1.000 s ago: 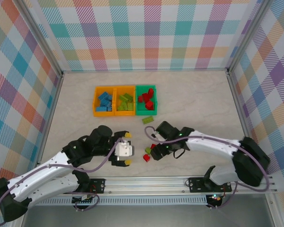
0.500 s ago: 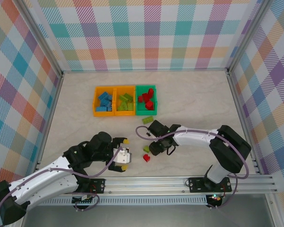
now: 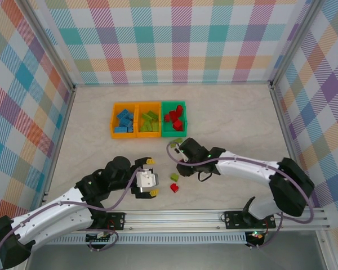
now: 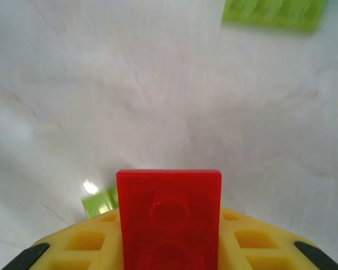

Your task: Sort the legos into containers by color

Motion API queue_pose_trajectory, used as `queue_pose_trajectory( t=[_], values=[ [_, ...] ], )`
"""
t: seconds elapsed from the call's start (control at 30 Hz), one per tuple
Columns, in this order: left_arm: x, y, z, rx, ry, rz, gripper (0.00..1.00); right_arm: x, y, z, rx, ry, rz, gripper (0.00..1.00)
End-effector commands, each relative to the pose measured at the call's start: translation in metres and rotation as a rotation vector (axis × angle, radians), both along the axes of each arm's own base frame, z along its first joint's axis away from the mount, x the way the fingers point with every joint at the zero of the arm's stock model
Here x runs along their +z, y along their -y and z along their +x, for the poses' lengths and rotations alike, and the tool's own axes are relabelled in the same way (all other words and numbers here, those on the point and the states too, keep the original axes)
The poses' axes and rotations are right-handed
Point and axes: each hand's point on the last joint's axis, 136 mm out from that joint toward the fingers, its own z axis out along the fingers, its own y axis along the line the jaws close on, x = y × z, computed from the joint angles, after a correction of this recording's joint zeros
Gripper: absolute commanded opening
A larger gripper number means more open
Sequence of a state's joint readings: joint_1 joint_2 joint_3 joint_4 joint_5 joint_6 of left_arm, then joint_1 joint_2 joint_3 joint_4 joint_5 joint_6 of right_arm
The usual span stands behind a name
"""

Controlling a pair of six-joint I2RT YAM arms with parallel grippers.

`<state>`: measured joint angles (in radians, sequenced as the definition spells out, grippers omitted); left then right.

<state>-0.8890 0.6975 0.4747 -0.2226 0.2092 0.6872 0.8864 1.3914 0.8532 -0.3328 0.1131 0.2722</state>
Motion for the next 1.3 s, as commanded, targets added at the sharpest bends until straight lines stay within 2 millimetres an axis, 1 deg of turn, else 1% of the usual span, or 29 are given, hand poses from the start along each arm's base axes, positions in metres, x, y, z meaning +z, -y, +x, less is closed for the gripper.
queue_pose_trajectory(
  t=[0.0,0.07,0.2,0.27,0.33,0.4,0.47,0.53,0.6,0.67,0.73,0.83,0.87,0.93,1.0,1.03,1.07,1.17,1.27],
  values=[
    [0.023,0.010,0.014,0.093,-0.037,-0.128,1.00,0.043,-0.016,0.046,-0.068,0.148,0.124,0.30],
    [0.029,0.011,0.020,0.148,-0.075,-0.175,1.00,0.060,-0.019,0.076,-0.108,0.206,0.146,0.30],
    [0.039,0.011,0.038,0.304,-0.206,-0.284,1.00,0.079,-0.027,0.136,-0.190,0.265,0.199,0.31],
    [0.041,0.007,0.049,0.413,-0.277,-0.306,1.00,0.078,-0.032,0.168,-0.225,0.272,0.210,0.31],
    [0.044,0.000,0.061,0.528,-0.325,-0.305,1.00,0.073,-0.036,0.193,-0.255,0.265,0.199,0.31],
    [0.045,-0.008,0.071,0.638,-0.376,-0.307,1.00,0.067,-0.041,0.211,-0.272,0.247,0.187,0.34],
    [0.046,-0.007,0.077,0.694,-0.429,-0.333,1.00,0.059,-0.044,0.222,-0.276,0.230,0.176,0.39],
    [0.038,0.003,0.079,0.703,-0.496,-0.379,1.00,0.058,-0.044,0.230,-0.290,0.219,0.177,0.51],
    [0.027,0.010,0.085,0.734,-0.550,-0.408,1.00,0.066,-0.047,0.230,-0.275,0.214,0.195,0.63],
    [0.019,0.012,0.095,0.817,-0.602,-0.442,1.00,0.081,-0.047,0.225,-0.255,0.219,0.207,0.67],
    [0.010,0.012,0.108,0.935,-0.651,-0.455,1.00,0.099,-0.042,0.218,-0.246,0.242,0.218,0.68],
    [-0.004,0.016,0.123,1.067,-0.712,-0.450,1.00,0.129,-0.025,0.197,-0.254,0.295,0.257,0.71],
    [-0.009,0.020,0.128,1.094,-0.734,-0.453,1.00,0.140,-0.017,0.187,-0.260,0.313,0.278,0.74],
    [-0.017,0.027,0.138,1.156,-0.766,-0.469,1.00,0.153,-0.002,0.167,-0.270,0.334,0.312,0.80],
    [-0.031,0.025,0.151,1.278,-0.779,-0.467,1.00,0.161,0.013,0.146,-0.280,0.351,0.339,0.87],
    [-0.039,0.023,0.158,1.357,-0.781,-0.450,1.00,0.163,0.021,0.136,-0.285,0.359,0.348,0.94],
    [-0.049,0.020,0.160,1.423,-0.784,-0.388,0.99,0.164,0.029,0.126,-0.291,0.369,0.351,1.00],
    [-0.069,0.031,0.175,1.480,-0.775,-0.274,0.99,0.160,0.055,0.102,-0.313,0.396,0.326,1.00],
    [-0.087,0.036,0.189,1.526,-0.777,-0.271,0.97,0.156,0.084,0.082,-0.378,0.437,0.315,1.00]
  ],
)
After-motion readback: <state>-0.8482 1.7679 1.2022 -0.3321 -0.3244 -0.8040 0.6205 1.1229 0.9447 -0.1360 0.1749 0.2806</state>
